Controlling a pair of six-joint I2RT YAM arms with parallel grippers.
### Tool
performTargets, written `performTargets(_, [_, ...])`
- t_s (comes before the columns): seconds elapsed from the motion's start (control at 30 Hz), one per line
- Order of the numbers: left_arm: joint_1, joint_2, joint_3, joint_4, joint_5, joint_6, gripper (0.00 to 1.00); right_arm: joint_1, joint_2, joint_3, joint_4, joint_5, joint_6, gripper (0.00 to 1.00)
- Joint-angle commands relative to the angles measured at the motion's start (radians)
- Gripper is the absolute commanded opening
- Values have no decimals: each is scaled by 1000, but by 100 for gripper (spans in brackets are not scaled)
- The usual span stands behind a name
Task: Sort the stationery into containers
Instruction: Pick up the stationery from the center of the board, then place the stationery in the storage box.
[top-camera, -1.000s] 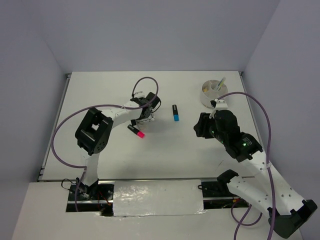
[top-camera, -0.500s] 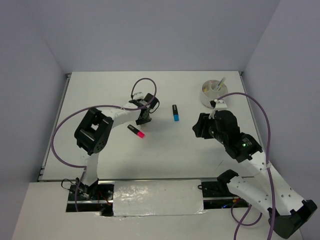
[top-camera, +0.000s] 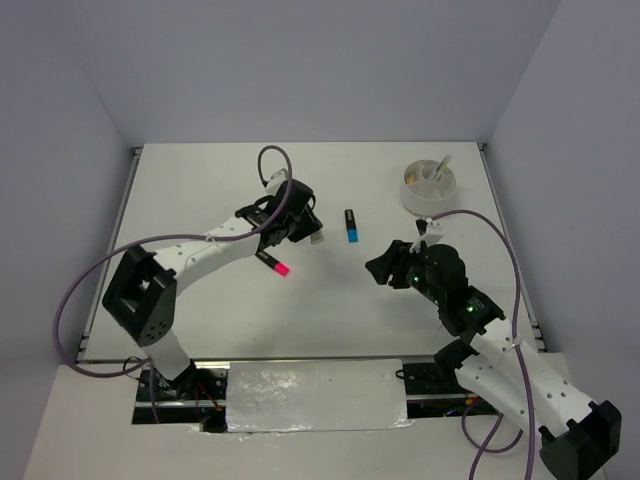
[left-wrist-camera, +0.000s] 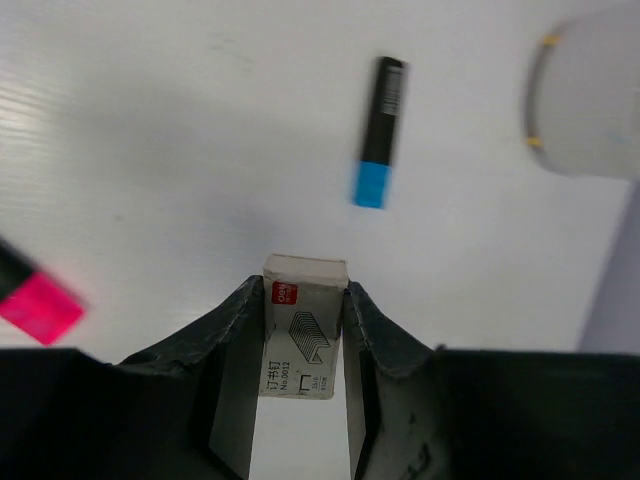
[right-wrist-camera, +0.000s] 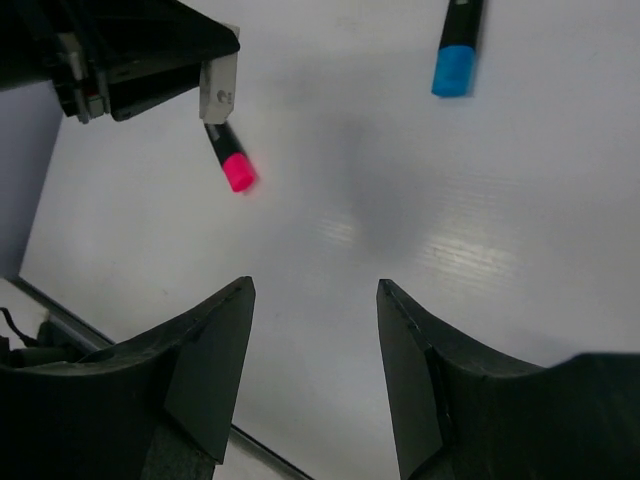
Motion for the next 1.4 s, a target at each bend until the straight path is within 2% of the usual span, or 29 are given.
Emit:
performTargets(0.0, [-40,-99,-24,90,49,-142,1,21,7,-33,252,-37,68,60])
performTargets(0.07, [-75,-123,-52,153,60,-187,0,85,33,-24,268,30,59,61])
performTargets(0.17, [-132,-133,-9,142,43,-203,0,132,73,-21,348,67,45,61])
performTargets(0.37, [-196,-129,25,171,77,-222,0,159,97,-40,433,130,39,61])
performTargets(0.5, [-231,-152,-1,199,66,-235,0,161,119,-15,396,223,48,60])
performTargets(0.57, [-232,-155,-12,225,78,-241,0,161,135,-4,406,211,39,57])
performTargets(0.8, [-233,-144,-6,228,90,-241,0,164,159,3,412,184,39,23])
performTargets(0.83, [-232,-144,-6,234,93,-239,0,163,154,-1,410,197,38,9])
performTargets(0.87, [-233,-141,-6,236,98,-236,8,162,148,-4,404,211,41,1])
performTargets(0.9, [-233,-141,-9,243,101,-230,14,164,134,-12,412,228,41,0])
performTargets(0.97, [-232,-140,-15,259,109,-215,49,164,119,-18,410,243,41,0])
performTargets(1.0, [-232,-140,-15,263,110,-213,73,163,117,-14,407,248,39,0])
performTargets(1.03, [-232,-130,-8,230,104,-221,93,161,119,-9,389,250,38,0])
performTargets(1.07, [-221,-123,23,205,100,-215,99,161,125,-3,374,259,36,0])
performTargets(1.2, [-155,-63,190,57,74,-134,99,141,162,31,289,303,35,0])
performTargets(1.3, [-91,-34,331,-107,-15,-65,99,46,185,61,196,311,51,0])
performTargets(1.37, [-28,-32,390,-219,3,7,99,-70,197,107,93,346,55,0])
